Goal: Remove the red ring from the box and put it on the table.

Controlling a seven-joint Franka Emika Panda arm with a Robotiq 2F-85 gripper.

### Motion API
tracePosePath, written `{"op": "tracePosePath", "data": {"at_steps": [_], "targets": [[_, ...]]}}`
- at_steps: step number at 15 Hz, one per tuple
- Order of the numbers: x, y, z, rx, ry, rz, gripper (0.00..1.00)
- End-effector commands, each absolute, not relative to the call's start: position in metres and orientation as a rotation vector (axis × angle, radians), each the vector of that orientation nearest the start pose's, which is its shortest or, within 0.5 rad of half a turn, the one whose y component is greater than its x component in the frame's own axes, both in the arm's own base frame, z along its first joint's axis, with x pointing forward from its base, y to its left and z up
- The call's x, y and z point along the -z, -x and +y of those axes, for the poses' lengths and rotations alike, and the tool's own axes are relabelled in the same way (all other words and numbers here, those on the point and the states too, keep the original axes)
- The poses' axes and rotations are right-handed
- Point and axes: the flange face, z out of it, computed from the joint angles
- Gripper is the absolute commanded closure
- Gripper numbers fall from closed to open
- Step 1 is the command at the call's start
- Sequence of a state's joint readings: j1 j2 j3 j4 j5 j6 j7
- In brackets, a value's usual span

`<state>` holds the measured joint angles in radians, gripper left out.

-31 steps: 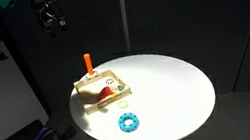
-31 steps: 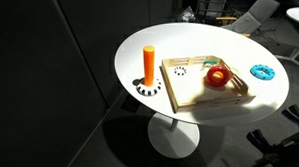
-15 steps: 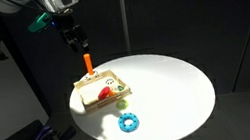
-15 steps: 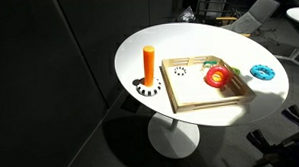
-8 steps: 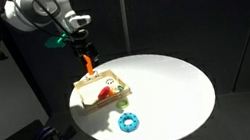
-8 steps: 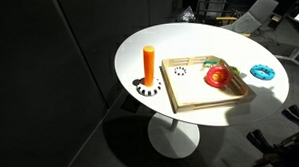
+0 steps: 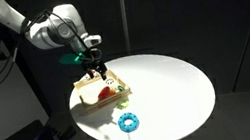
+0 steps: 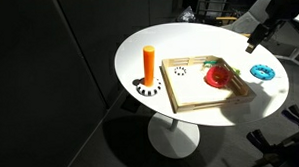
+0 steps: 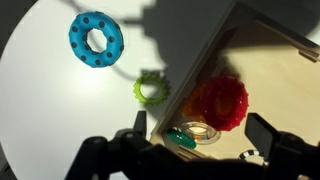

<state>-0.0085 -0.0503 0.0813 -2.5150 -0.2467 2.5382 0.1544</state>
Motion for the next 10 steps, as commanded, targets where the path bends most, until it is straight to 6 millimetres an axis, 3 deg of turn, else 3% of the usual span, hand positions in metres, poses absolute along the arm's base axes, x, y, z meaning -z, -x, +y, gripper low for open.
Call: {"op": "tracePosePath", "data": {"at_steps": [1, 10], "targets": [[-0.284, -0.490, 0.034, 0.144, 3.278, -0.223, 0.00], [-0.237, -0.531, 0.038, 0.118, 3.215, -0.262, 0.00]]}}
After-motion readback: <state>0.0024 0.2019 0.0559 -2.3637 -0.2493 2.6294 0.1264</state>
